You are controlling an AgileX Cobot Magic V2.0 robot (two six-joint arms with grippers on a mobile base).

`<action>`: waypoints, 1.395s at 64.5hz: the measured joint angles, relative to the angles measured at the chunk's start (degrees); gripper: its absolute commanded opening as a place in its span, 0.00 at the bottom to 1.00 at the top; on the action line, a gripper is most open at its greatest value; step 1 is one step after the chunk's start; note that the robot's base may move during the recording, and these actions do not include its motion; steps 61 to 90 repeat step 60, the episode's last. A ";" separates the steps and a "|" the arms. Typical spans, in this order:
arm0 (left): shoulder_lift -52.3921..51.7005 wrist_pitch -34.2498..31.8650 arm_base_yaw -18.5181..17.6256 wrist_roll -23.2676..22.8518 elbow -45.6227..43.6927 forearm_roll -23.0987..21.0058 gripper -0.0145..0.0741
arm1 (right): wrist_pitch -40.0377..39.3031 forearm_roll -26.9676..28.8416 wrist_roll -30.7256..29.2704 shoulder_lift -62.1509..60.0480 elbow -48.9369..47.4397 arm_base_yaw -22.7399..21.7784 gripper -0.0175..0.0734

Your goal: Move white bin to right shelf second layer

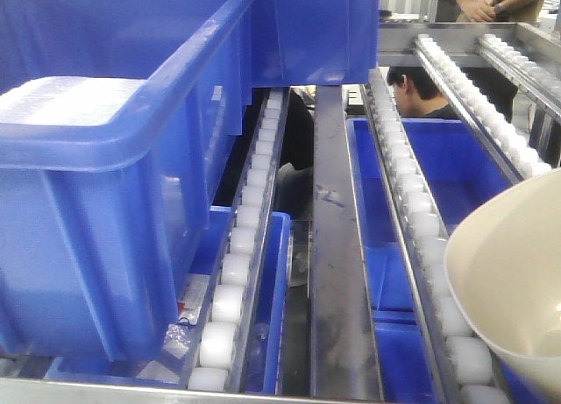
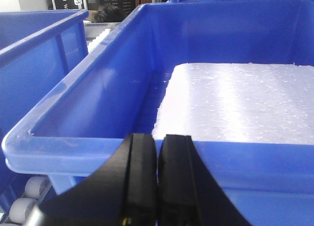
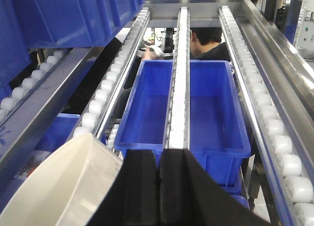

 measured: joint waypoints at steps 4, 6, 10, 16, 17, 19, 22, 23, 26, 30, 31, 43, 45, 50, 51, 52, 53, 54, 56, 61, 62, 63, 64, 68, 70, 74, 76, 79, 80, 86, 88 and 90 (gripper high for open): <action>0.00 0.00 0.00 0.00 0.00 0.00 0.26 | 0.00 0.00 0.00 0.00 0.00 0.00 0.25; 0.00 0.00 0.00 0.00 0.00 0.00 0.26 | 0.00 0.00 0.00 0.00 0.00 0.00 0.25; 0.00 0.00 0.00 0.00 0.00 0.00 0.26 | 0.00 0.00 0.00 0.00 0.00 0.00 0.25; 0.00 0.00 0.00 0.00 0.00 0.00 0.26 | 0.00 0.00 0.00 0.00 0.00 0.00 0.25; 0.00 0.00 0.00 0.00 0.00 0.00 0.26 | 0.00 0.00 0.00 0.00 0.00 0.00 0.25; 0.00 0.00 0.00 0.00 0.00 0.00 0.26 | 0.00 0.00 0.00 0.00 0.00 0.00 0.25; 0.00 0.00 0.00 0.00 0.00 0.00 0.26 | 0.00 0.00 0.00 0.00 0.00 0.00 0.25; 0.00 0.00 0.00 0.00 0.00 0.00 0.26 | 0.00 0.00 0.00 0.00 0.00 0.00 0.25; 0.00 0.00 0.00 0.00 0.00 0.00 0.26 | 0.00 0.00 0.00 0.00 0.00 0.00 0.25; 0.00 0.00 0.00 0.00 0.00 0.00 0.26 | 0.00 0.00 0.00 0.00 0.00 0.00 0.25; 0.00 0.00 0.00 0.00 0.00 0.00 0.26 | 0.00 0.00 0.00 0.00 0.00 0.00 0.25; 0.00 0.00 0.00 0.00 0.00 0.00 0.26 | -0.08 0.00 0.00 0.00 0.00 0.00 0.25; 0.00 0.00 0.00 0.00 0.00 0.00 0.26 | -0.08 0.00 0.00 0.00 0.00 0.00 0.25; 0.00 0.00 0.00 0.00 0.00 0.00 0.26 | -0.08 0.00 0.00 0.00 0.00 0.00 0.25; 0.00 0.00 0.00 0.00 0.00 0.00 0.26 | -0.08 0.00 0.00 0.00 0.00 0.00 0.25; 0.00 0.00 0.00 0.00 0.00 0.00 0.26 | -0.08 0.00 0.00 0.00 0.00 0.00 0.25; 0.00 0.00 0.00 0.00 0.00 0.00 0.26 | -0.08 0.00 0.00 0.00 0.00 0.00 0.25; 0.00 0.00 0.00 0.00 0.00 0.00 0.26 | -0.08 0.00 0.00 0.00 0.00 0.00 0.25; 0.00 0.00 0.00 0.00 0.00 0.00 0.26 | -0.13 0.00 0.00 0.00 0.00 0.00 0.25; 0.00 0.00 0.00 0.00 0.00 0.00 0.26 | -0.13 0.00 0.00 0.00 0.00 0.00 0.25; 0.00 0.00 0.00 0.00 0.00 0.00 0.26 | -0.13 0.00 0.00 0.00 0.00 0.00 0.25; 0.00 0.00 0.00 0.00 0.00 0.00 0.26 | -0.13 0.00 0.00 0.00 0.00 0.00 0.25; 0.00 0.00 0.00 0.00 0.00 0.00 0.26 | -0.13 0.00 0.00 0.00 0.00 0.00 0.25; 0.00 0.00 0.00 0.00 0.00 0.00 0.26 | -0.13 0.00 0.00 0.00 0.00 0.00 0.25; 0.00 0.00 0.00 0.00 0.00 0.00 0.26 | -0.13 0.00 0.00 0.00 0.00 0.00 0.25; 0.00 0.00 0.00 0.00 0.00 0.00 0.26 | -0.13 0.00 0.00 0.00 0.00 0.00 0.25; 0.00 0.00 0.00 0.00 0.00 0.00 0.26 | -0.13 0.00 0.00 0.00 0.00 0.00 0.25; 0.00 0.00 0.00 0.00 0.00 0.00 0.26 | -0.13 0.00 0.00 0.00 0.00 0.00 0.25; 0.00 0.00 0.00 0.00 0.00 0.00 0.26 | -0.13 0.00 0.00 0.00 0.00 0.00 0.25; 0.00 0.00 0.00 0.00 0.00 0.00 0.26 | -0.13 0.00 0.00 0.00 0.00 0.00 0.25; 0.00 0.00 0.00 0.00 0.00 0.00 0.26 | -0.13 0.00 0.00 0.00 0.00 0.00 0.25; 0.00 0.00 0.00 0.00 0.00 0.00 0.26 | -0.13 0.00 0.00 0.00 0.00 0.00 0.25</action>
